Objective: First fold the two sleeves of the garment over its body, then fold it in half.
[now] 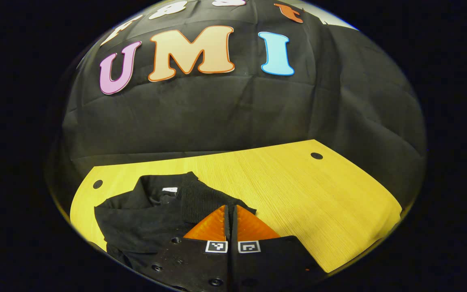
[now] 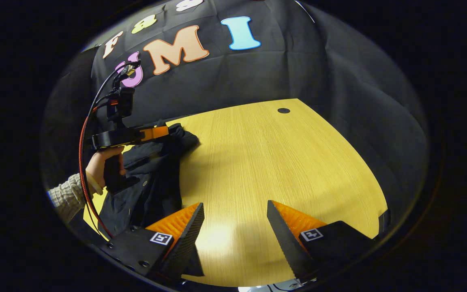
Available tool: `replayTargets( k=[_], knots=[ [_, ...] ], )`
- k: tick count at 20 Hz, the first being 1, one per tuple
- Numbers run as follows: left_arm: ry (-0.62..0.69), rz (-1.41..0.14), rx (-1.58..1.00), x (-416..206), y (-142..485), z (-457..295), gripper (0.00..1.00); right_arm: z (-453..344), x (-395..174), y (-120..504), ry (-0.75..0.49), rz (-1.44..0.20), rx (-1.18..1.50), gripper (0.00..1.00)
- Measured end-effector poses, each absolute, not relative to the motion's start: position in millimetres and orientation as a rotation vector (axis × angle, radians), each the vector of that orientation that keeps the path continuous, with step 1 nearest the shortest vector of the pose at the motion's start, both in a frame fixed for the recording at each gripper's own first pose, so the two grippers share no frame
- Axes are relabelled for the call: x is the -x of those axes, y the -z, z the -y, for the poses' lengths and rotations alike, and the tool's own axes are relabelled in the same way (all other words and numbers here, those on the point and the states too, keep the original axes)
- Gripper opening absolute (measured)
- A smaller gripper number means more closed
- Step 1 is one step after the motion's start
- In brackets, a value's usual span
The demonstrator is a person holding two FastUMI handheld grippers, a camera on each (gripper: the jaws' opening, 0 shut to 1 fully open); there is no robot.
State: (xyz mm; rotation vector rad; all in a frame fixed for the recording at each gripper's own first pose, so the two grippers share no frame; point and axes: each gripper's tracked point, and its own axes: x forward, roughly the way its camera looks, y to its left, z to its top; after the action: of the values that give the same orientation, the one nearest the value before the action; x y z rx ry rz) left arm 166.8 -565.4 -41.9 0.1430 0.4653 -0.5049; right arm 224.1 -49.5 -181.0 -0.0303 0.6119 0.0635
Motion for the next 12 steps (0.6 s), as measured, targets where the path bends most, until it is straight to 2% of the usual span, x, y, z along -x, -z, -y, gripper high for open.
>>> replayTargets(
  k=[2,3,4,5,7,8,9,12],
  knots=[
    [0.496,-0.5,-0.163,-167.1,57.5,564.7,0.0,52.2,-224.6,181.7,-0.061,-0.615,0.029,0.98],
    [0.493,-0.518,-0.167,-165.3,63.7,565.2,0.0,54.3,-224.7,183.1,-0.06,-0.617,0.03,0.93],
    [0.486,-0.536,-0.17,-165.6,70.7,565.4,0.0,54.9,-225.1,183.6,-0.061,-0.619,0.031,0.93],
    [0.485,-0.557,-0.169,-163.6,77.8,565.4,0.0,55.6,-226.1,184.0,-0.062,-0.62,0.033,0.98],
    [0.48,-0.577,-0.162,-160.8,86.3,568.4,0.0,59.7,-226.0,185.4,-0.066,-0.62,0.042,0.98],
    [0.476,-0.579,-0.161,-160.6,87.6,569.3,0.0,60.4,-226.4,185.7,-0.068,-0.62,0.046,0.93],
    [0.472,-0.577,-0.16,-160.6,86.7,569.3,0.0,61.1,-227.3,186.8,-0.071,-0.62,0.047,0.98],
    [0.476,-0.557,-0.158,-159.0,76.2,571.9,0.0,61.1,-225.5,190.4,-0.082,-0.625,0.052,0.98]
  ],
)
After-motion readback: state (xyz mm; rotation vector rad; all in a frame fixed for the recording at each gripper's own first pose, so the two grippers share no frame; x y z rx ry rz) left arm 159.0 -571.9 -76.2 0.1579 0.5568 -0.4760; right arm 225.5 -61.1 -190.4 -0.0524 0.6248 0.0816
